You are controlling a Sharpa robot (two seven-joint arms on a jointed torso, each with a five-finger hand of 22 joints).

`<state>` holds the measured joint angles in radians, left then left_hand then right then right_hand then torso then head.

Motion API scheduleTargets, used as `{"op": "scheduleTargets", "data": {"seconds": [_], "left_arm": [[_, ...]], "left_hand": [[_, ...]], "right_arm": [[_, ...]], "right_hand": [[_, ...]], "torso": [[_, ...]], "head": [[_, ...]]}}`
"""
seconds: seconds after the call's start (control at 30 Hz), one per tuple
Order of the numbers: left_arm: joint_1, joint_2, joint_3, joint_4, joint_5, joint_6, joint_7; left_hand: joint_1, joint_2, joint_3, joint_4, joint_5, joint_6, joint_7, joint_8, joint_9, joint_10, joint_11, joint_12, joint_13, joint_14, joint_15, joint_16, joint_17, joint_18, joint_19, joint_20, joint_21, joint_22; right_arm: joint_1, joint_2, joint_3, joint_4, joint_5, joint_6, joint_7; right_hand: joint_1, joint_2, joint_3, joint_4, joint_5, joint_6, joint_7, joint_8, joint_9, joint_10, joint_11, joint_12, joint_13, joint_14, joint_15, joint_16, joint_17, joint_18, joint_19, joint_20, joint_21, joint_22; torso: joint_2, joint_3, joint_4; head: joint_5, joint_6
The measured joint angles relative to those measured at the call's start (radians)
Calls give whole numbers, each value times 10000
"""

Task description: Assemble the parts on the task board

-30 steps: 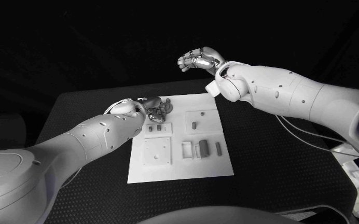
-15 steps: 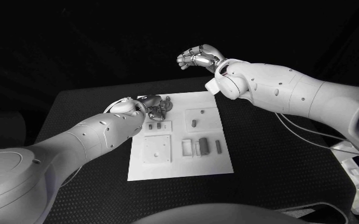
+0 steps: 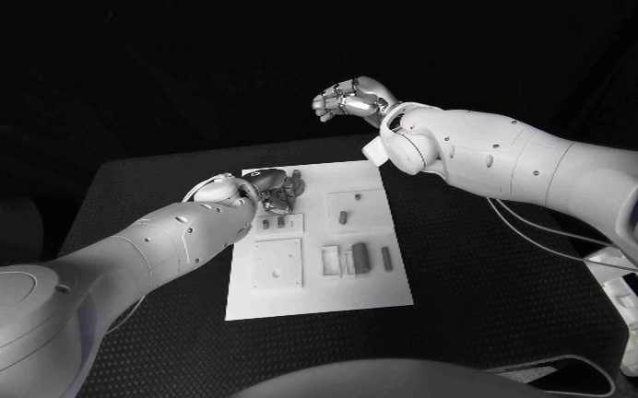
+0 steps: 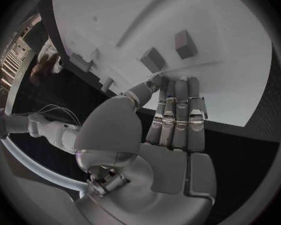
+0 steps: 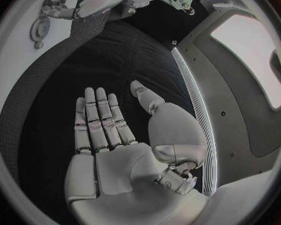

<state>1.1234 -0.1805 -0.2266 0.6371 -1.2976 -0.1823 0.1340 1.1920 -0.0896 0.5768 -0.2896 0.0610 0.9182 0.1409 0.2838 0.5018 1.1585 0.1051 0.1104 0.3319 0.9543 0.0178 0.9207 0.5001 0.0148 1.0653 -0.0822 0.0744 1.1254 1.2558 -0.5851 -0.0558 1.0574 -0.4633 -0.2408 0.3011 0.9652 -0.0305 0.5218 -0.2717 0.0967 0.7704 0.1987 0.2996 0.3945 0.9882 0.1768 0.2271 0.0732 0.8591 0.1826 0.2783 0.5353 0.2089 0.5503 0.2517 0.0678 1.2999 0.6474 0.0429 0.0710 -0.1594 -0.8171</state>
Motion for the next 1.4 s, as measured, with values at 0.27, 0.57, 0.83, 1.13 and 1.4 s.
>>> {"op": "scheduleTargets", "data": {"seconds": [0.27, 0.57, 0.83, 1.13, 1.4], "left_arm": [[-45, 42, 5, -86, 2, -125, 31], [-108, 147, 21, -287, 6, -238, 94], [-152, 174, 29, -359, 2, -380, 157], [-204, 157, 15, -372, -7, -567, 198], [-234, 73, 7, -337, 0, -688, 285]], "left_hand": [[4, 4, 0, 0, 0, 73, -2, 41, 0, 102, 33, -25, 39, 35, -35, 0, 38, 0, 57, -14, 2, 2], [107, 107, 0, 0, 0, 176, 33, 57, -10, 173, -35, 12, 79, 210, -76, 7, 94, 1, 179, -37, 40, 5], [107, 107, 23, -23, -1, 441, -61, 175, -12, 414, -131, 30, 88, 355, -141, 7, 153, 1, 341, -127, 42, 25], [175, 175, 89, -11, -1, 906, -192, 367, -27, 908, -338, 87, 204, 822, -358, 7, 294, 2, 751, -288, 44, 105], [252, 251, 142, -30, -2, 1050, -278, 446, -7, 1176, -433, 145, 267, 1041, -468, 6, 417, 1, 946, -374, 115, 213]], "right_arm": [[0, 0, 0, 6, -1, 0, -2], [8, 0, 0, 14, -1, 0, -3], [18, 2, 0, 17, -1, 0, -3], [21, 4, 0, 16, -1, 0, -3], [22, -15, 0, 18, -1, 0, -4]], "right_hand": [[0, 0, 0, 0, 0, 0, 0, 0, 0, 0, 0, 0, 0, 0, -1, 0, -3, 0, 0, 0, 0, -1], [0, 0, 0, 0, 0, 0, 0, 0, 1, 0, 0, 0, 0, 1, -1, 0, -8, 0, 0, 0, 0, -2], [0, 0, 0, 0, 0, 0, 0, 0, 1, 0, 0, 0, 0, 2, -2, 0, -8, 0, 0, 0, 0, -2], [0, 0, 0, 0, 0, 0, 0, 0, -7, 0, 0, 0, 0, 3, -3, 0, -8, -1, 0, 0, 0, 7], [0, 0, 0, 0, 0, 0, 0, 0, -7, 0, 0, 0, 0, 3, -4, 0, -7, 0, 0, 0, 0, 7]], "torso": [[2, 7, -2], [6, 10, -5], [10, 10, -5], [1, 2, 1], [-4, 0, 3]], "head": [[-3, 9], [-43, 0], [-75, -33], [-76, -45], [-58, -25]]}}
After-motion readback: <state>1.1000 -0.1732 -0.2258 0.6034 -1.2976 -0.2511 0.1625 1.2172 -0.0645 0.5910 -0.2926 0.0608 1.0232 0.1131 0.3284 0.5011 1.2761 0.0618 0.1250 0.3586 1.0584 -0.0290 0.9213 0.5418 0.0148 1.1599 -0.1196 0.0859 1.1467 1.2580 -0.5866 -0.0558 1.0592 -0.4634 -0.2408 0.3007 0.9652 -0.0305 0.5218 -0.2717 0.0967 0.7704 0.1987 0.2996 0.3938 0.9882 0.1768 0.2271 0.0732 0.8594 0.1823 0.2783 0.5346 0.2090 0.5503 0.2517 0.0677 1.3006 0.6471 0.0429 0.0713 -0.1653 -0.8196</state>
